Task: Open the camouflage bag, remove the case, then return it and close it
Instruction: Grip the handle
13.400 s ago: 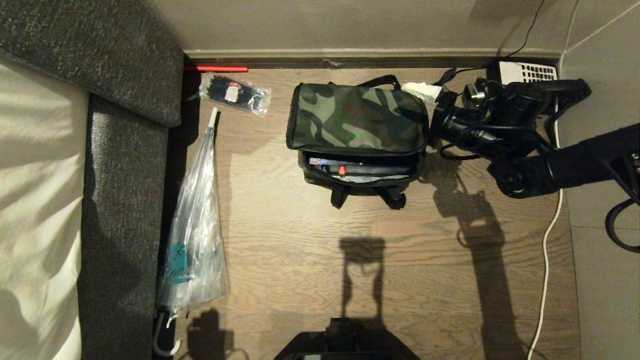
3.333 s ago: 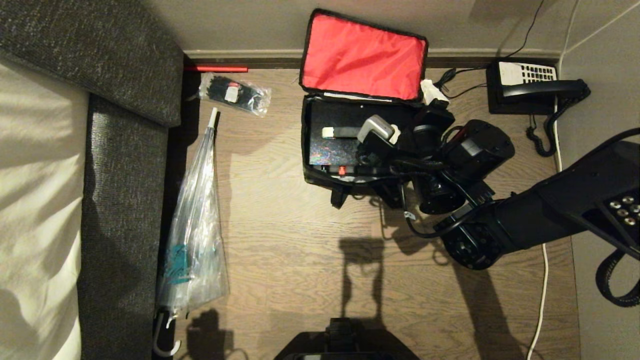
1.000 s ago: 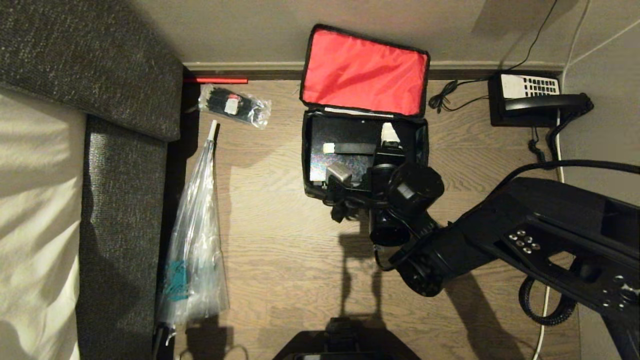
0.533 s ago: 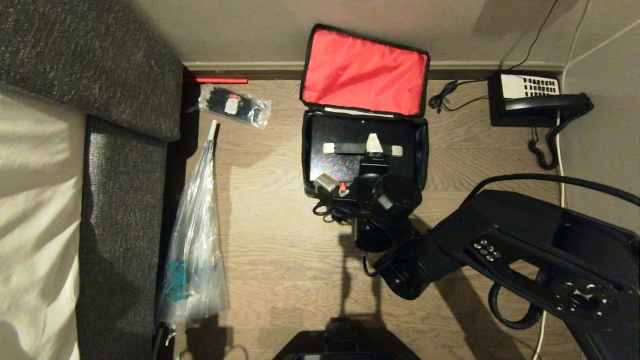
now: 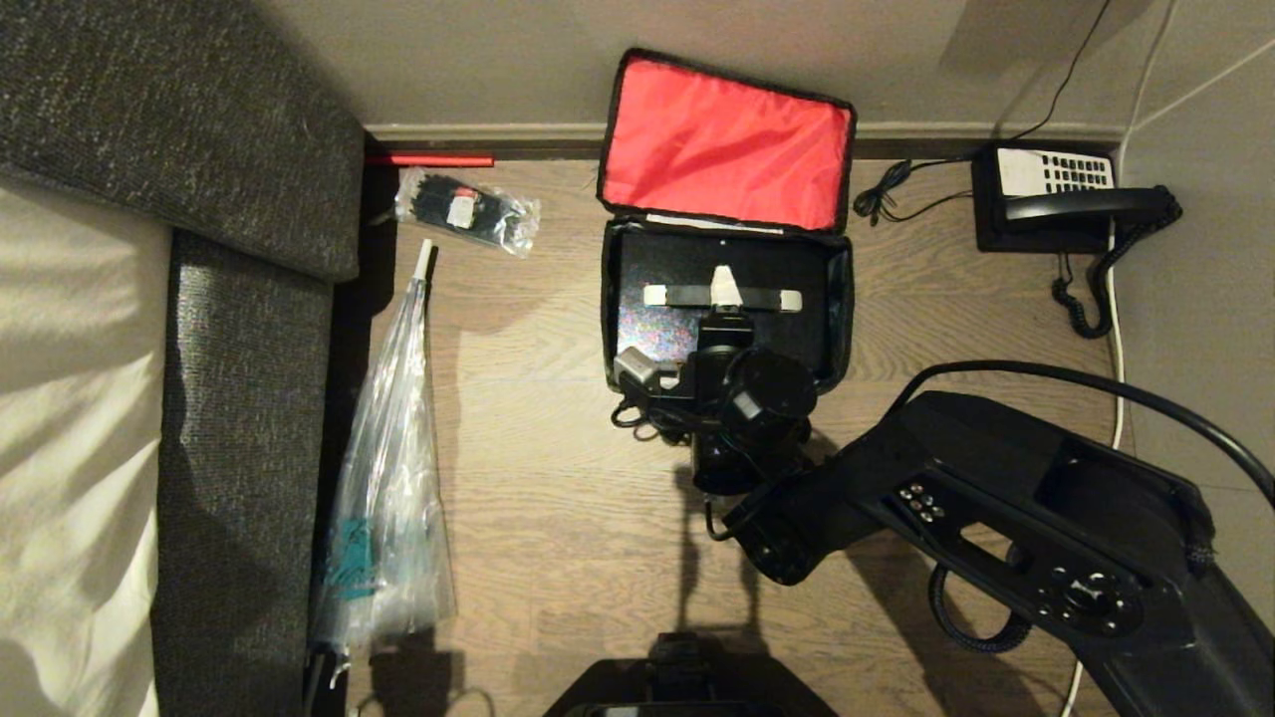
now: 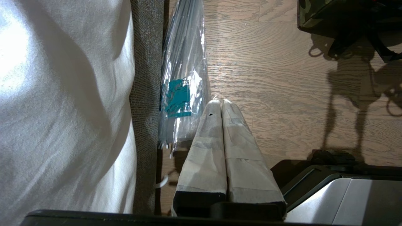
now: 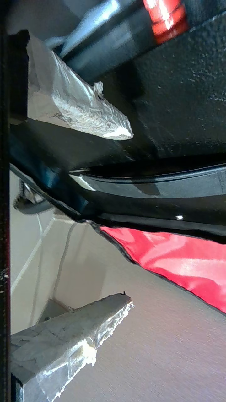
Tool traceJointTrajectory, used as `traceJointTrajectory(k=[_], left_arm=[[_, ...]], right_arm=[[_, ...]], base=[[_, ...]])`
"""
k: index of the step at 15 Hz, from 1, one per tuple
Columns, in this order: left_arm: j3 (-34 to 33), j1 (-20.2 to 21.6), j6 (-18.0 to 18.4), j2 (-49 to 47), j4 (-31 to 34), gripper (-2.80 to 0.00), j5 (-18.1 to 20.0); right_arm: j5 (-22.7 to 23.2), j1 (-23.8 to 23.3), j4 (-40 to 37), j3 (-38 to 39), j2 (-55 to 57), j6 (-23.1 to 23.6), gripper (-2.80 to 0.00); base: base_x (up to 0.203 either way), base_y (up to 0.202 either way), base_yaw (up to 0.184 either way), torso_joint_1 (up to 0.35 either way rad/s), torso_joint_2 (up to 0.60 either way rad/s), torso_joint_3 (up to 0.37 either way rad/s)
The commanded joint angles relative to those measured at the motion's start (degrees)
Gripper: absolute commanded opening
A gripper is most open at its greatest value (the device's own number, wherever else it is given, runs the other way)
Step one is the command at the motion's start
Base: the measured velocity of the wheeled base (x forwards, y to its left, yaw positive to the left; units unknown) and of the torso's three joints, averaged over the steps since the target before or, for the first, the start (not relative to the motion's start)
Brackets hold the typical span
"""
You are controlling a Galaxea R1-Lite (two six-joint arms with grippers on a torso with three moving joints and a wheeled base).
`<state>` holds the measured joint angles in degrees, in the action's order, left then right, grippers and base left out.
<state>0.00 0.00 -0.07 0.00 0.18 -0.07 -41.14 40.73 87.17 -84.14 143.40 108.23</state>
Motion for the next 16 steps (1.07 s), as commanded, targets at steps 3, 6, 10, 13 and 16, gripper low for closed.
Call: traceJointTrajectory(k=[3, 6, 10, 13, 16], left_arm=[[-0.09, 0.0, -0.01, 0.09, -0.01, -2.8, -0.01], [-0.08, 0.0, -0.01, 0.09, -0.01, -2.8, -0.01], [0.0, 0.0, -0.01, 0.09, -0.01, -2.8, -0.01], [-0.09, 0.0, -0.01, 0.18, -0.01, -2.8, -0.01], [-0.09, 0.0, -0.01, 0.18, -0.01, -2.8, -0.01]], right_arm=[[1.23, -1.61, 0.49, -1.74, 0.93, 1.7, 0.0], [1.21, -2.31, 0.49, -2.8, 1.39, 2.42, 0.0], [1.37, -3.38, 0.49, -8.49, 3.73, 2.73, 0.0], [1.59, -4.08, 0.49, -9.34, 4.61, 2.69, 0.0], [1.59, -4.47, 0.49, -10.79, 5.54, 2.61, 0.0]], base=[[0.0, 0.0, 0.0, 0.0, 0.0, 0.0], [0.0, 0.0, 0.0, 0.0, 0.0, 0.0], [0.0, 0.0, 0.0, 0.0, 0.0, 0.0], [0.0, 0.0, 0.0, 0.0, 0.0, 0.0], [0.0, 0.0, 0.0, 0.0, 0.0, 0.0]])
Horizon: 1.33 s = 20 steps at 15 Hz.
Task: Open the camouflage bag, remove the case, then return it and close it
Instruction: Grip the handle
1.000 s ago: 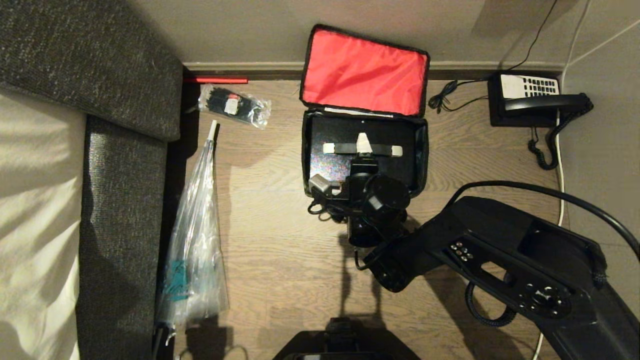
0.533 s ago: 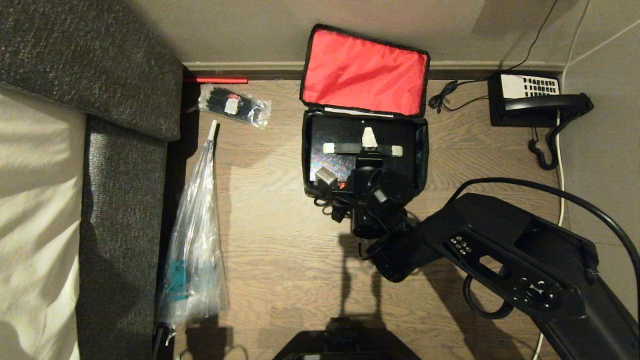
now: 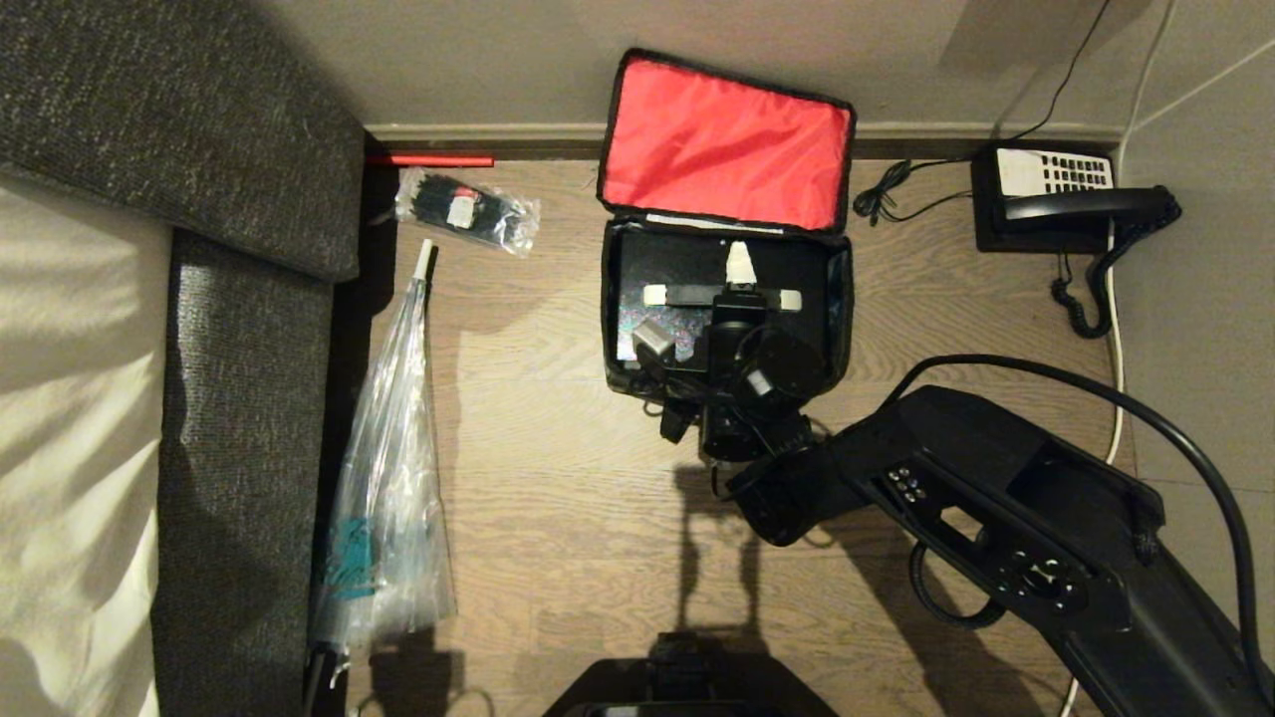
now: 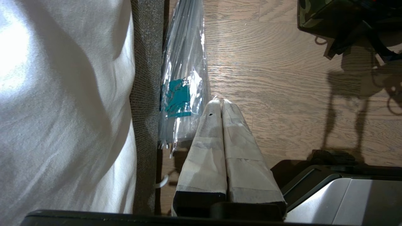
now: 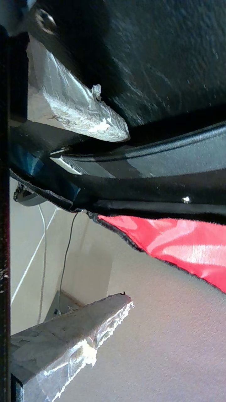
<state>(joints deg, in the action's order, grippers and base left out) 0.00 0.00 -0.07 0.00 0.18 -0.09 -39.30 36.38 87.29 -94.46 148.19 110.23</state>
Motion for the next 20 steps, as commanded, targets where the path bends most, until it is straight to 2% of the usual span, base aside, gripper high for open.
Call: traceJointTrajectory(k=[1, 6, 20], left_arm=[[-0.09, 0.0, -0.01, 0.18, -0.01, -2.8, 0.0], [-0.09, 0.0, -0.01, 0.18, -0.01, -2.8, 0.0], [-0.09, 0.0, -0.01, 0.18, -0.01, -2.8, 0.0]], right_arm=[[-0.25, -0.23, 0.37, -1.76, 1.29, 0.6, 0.0], [-0.25, -0.52, 0.37, -7.96, 3.97, 0.69, 0.0], [-0.34, -0.87, 0.37, -12.86, 7.6, -0.28, 0.0]], base=[[0.0, 0.0, 0.0, 0.0, 0.0, 0.0], [0.0, 0.0, 0.0, 0.0, 0.0, 0.0], [0.0, 0.0, 0.0, 0.0, 0.0, 0.0]])
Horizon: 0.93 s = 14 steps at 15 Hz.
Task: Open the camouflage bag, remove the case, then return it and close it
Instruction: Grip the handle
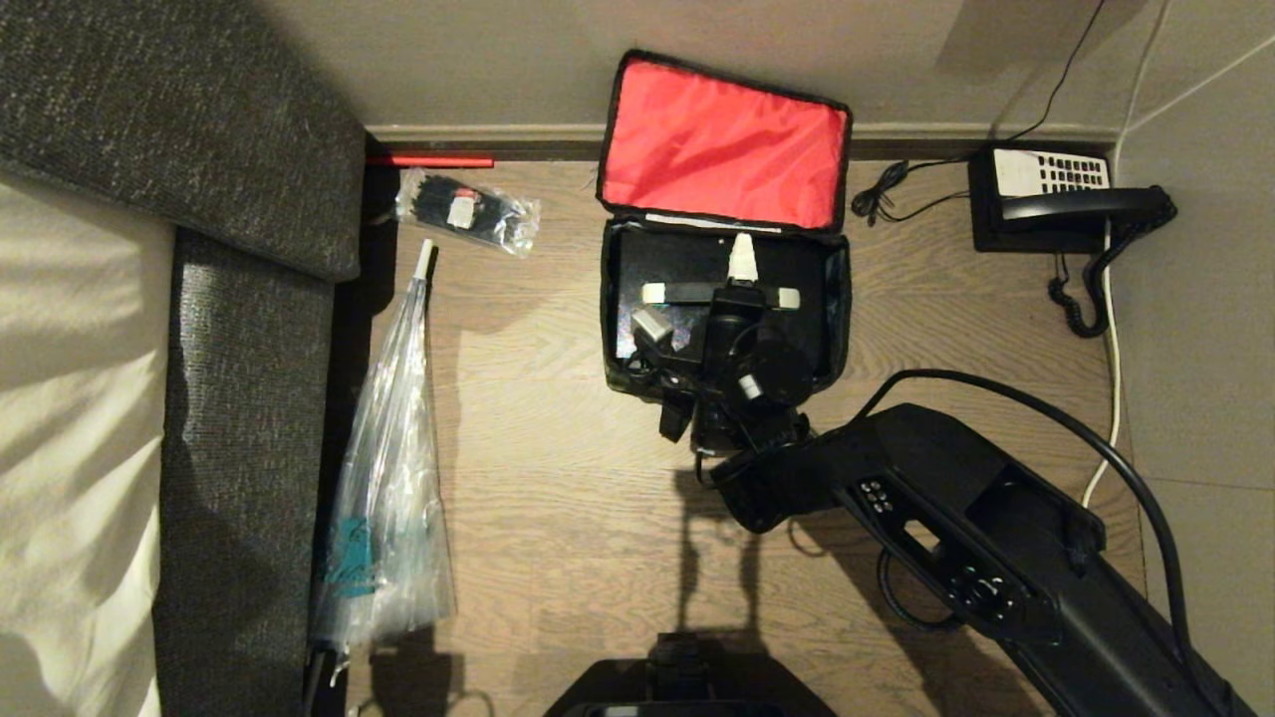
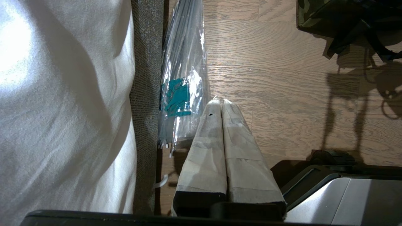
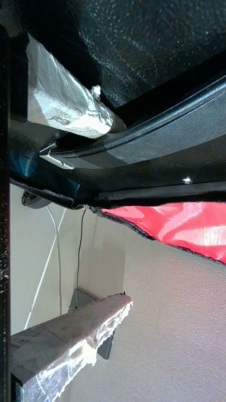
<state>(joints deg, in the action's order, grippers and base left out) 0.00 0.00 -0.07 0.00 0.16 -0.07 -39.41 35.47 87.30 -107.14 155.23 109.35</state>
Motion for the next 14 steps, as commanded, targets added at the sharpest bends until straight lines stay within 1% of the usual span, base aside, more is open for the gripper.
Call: traceJointTrajectory(k=[1, 14], left_arm=[[-0.09, 0.0, -0.01, 0.18, 0.02, -2.8, -0.01], [-0.09, 0.0, -0.01, 0.18, 0.02, -2.8, -0.01]], right_arm=[[-0.23, 0.03, 0.37, -0.17, 0.6, 0.6, 0.0], [-0.23, 0.12, 0.37, -0.17, 0.95, 0.6, 0.0]], base=[[0.0, 0.0, 0.0, 0.0, 0.0, 0.0], [0.0, 0.0, 0.0, 0.0, 0.0, 0.0]])
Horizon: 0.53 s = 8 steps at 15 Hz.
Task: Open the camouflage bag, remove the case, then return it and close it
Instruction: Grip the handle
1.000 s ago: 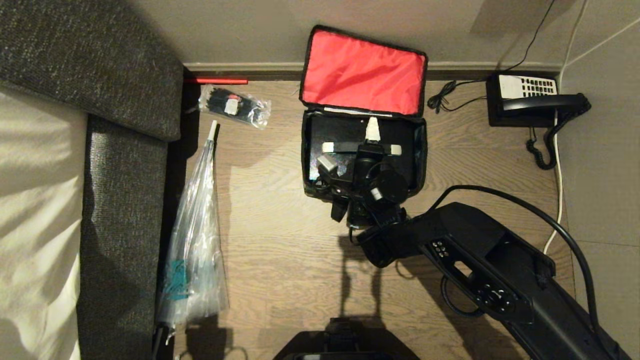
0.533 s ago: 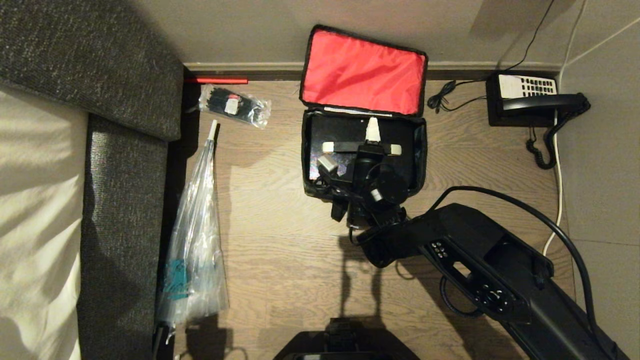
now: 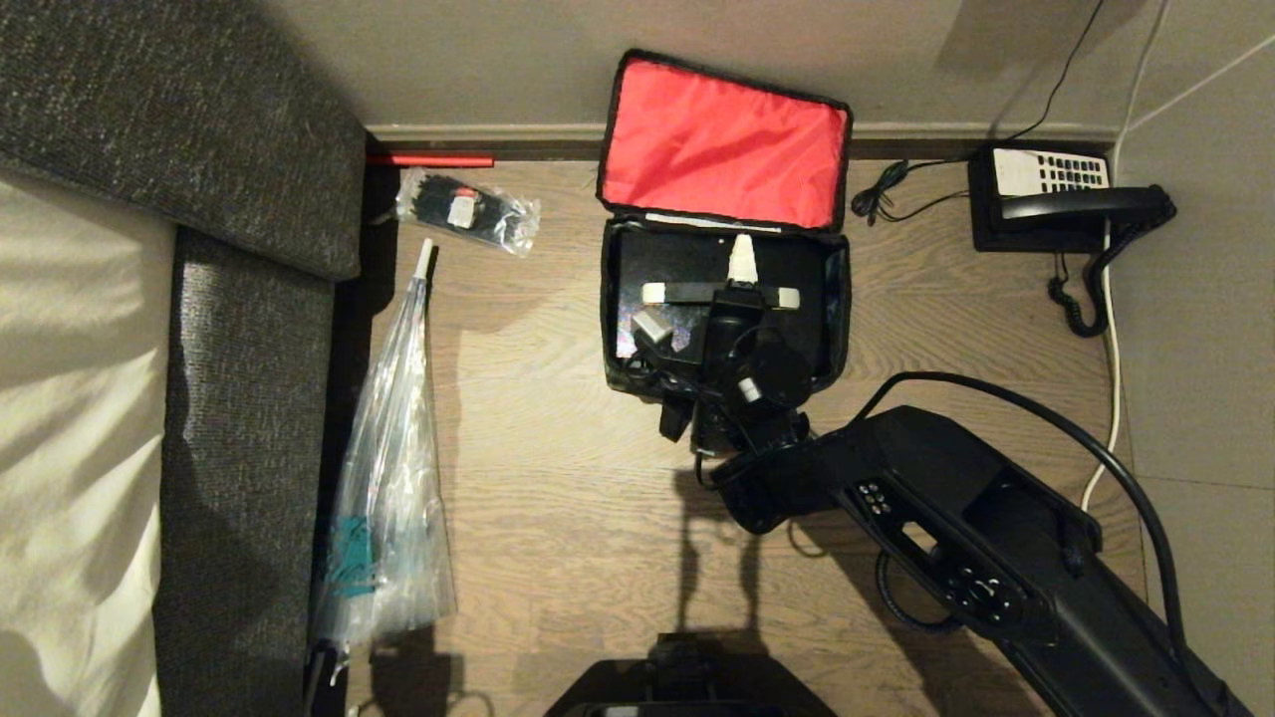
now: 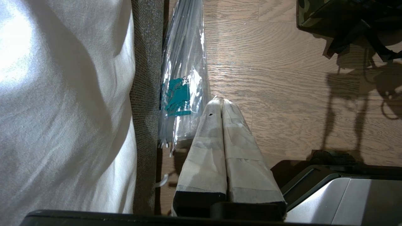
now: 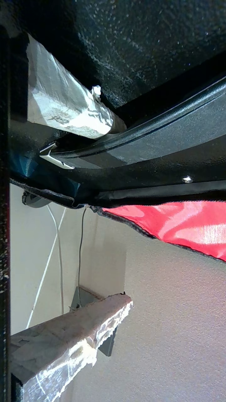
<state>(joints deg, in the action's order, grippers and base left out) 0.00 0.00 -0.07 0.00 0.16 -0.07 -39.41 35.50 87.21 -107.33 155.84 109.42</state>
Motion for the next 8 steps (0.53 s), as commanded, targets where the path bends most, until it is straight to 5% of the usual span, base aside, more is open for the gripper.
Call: traceJointTrajectory(k=[1, 8], left_arm=[[-0.09, 0.0, -0.01, 0.18, 0.02, -2.8, -0.01], [-0.09, 0.0, -0.01, 0.18, 0.02, -2.8, -0.01]], right_arm=[[-0.23, 0.1, 0.45, 0.74, 0.33, 0.58, 0.0], [-0.49, -0.26, 0.45, -0.16, -0.02, -3.6, 0.0]], base=[[0.0, 0.0, 0.0, 0.0, 0.0, 0.0], [0.0, 0.0, 0.0, 0.0, 0.0, 0.0]])
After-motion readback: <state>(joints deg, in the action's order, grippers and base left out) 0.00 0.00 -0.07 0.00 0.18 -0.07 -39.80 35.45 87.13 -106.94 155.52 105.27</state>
